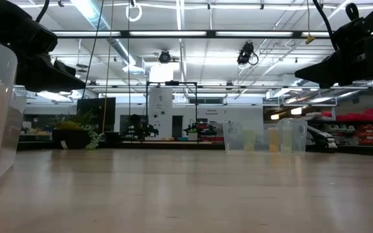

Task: Pick and place medicine bottles into bin by pill shape (circle, oval)
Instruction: Return to Home Position

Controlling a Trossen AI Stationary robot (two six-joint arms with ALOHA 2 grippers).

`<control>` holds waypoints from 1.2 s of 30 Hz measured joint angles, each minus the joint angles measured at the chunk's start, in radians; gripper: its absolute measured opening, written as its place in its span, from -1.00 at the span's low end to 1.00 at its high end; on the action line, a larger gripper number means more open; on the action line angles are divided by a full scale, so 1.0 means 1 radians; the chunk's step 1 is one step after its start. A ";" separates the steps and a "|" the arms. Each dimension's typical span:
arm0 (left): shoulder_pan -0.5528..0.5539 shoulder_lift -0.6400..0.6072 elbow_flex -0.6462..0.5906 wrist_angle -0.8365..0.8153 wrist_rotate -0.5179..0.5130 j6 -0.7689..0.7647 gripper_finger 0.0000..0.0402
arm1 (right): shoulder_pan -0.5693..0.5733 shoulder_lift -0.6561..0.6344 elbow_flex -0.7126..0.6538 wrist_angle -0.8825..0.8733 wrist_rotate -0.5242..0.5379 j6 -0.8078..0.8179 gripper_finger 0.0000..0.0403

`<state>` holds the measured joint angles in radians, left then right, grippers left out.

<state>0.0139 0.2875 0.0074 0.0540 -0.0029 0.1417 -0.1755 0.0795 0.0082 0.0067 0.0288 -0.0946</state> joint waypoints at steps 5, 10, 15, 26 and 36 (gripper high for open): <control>0.000 0.000 0.000 0.000 0.000 0.000 -0.85 | 0.000 0.000 0.000 0.000 0.000 0.000 -0.91; 0.000 0.000 0.000 0.000 0.000 0.000 -0.80 | 0.000 0.000 0.000 0.000 0.000 0.000 -0.91; 0.000 0.000 0.000 0.000 0.000 0.000 -0.82 | 0.000 0.000 0.000 0.000 0.000 0.000 -0.91; 0.000 0.000 0.000 0.000 0.000 0.000 -0.83 | 0.000 0.000 0.000 0.000 0.000 0.000 -0.91; 0.000 0.000 0.000 0.000 0.000 0.000 -0.84 | 0.000 0.000 0.000 0.000 0.000 0.000 -0.91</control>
<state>0.0136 0.2874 0.0074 0.0540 -0.0031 0.1417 -0.1757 0.0795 0.0082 0.0067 0.0289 -0.0948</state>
